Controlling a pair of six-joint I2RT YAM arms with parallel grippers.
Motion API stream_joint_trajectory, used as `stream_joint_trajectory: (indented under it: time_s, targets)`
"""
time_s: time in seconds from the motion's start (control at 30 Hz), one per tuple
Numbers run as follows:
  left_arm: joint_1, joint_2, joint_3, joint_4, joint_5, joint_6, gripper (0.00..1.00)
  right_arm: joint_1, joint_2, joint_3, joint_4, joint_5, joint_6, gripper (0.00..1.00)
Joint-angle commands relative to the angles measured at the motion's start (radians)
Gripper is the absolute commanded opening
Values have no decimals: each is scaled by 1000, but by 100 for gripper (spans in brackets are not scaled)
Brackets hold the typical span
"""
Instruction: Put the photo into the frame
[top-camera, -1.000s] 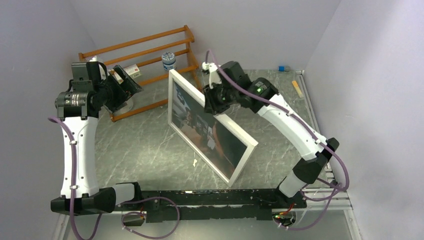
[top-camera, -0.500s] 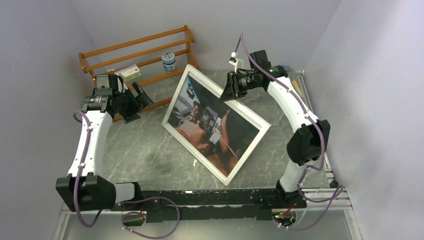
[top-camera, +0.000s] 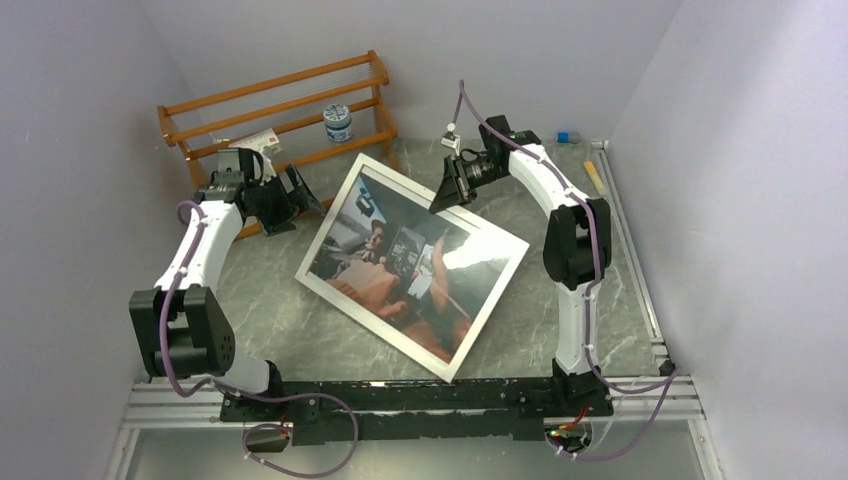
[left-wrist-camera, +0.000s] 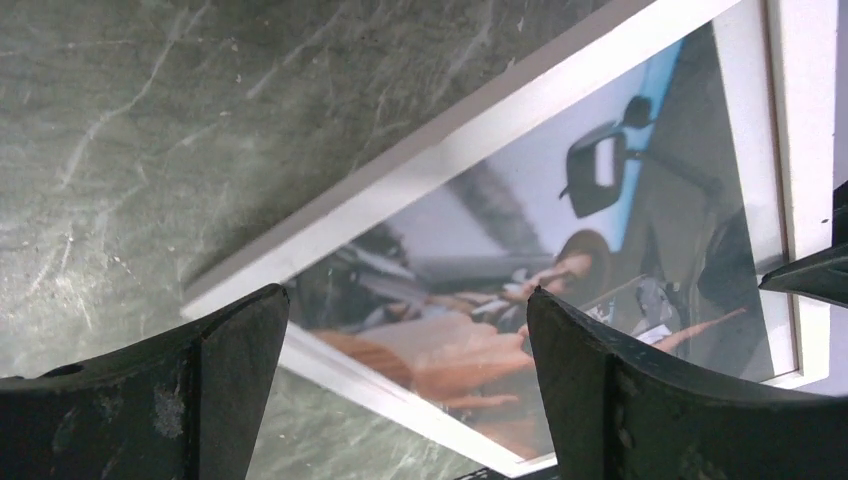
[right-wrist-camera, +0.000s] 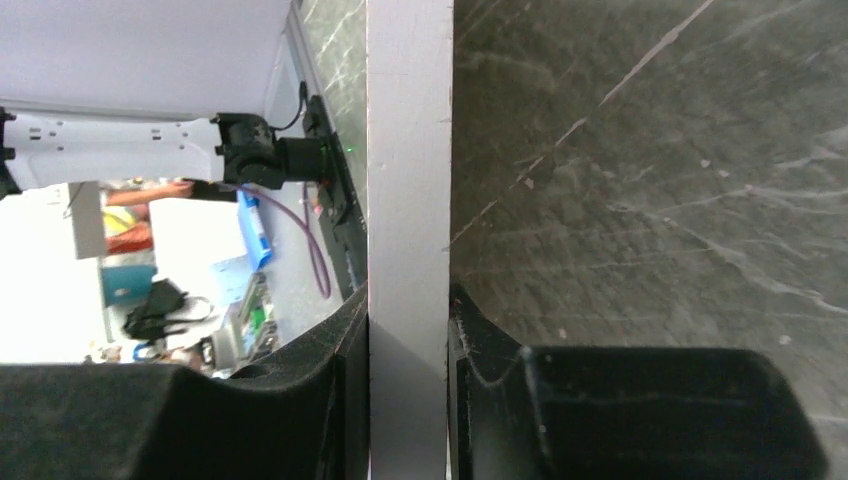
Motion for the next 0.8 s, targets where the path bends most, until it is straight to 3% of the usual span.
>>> stream_joint_trajectory:
  time_s: [0.0,0.33,0.53,0.77]
  targets:
    - [2,44,-18,89,18,76,94,12,64,66,-55,-118,-135,19]
    - [3,211,-35,108,-57,84,92,12,305,222,-121,-158,-194,34]
    - [2,269,-93,161,-44,102,92,14,317,165,-109,-140,-258,54]
    - [1,325,-118,202,16,68,92,6,290,100,83,-19,-86,73]
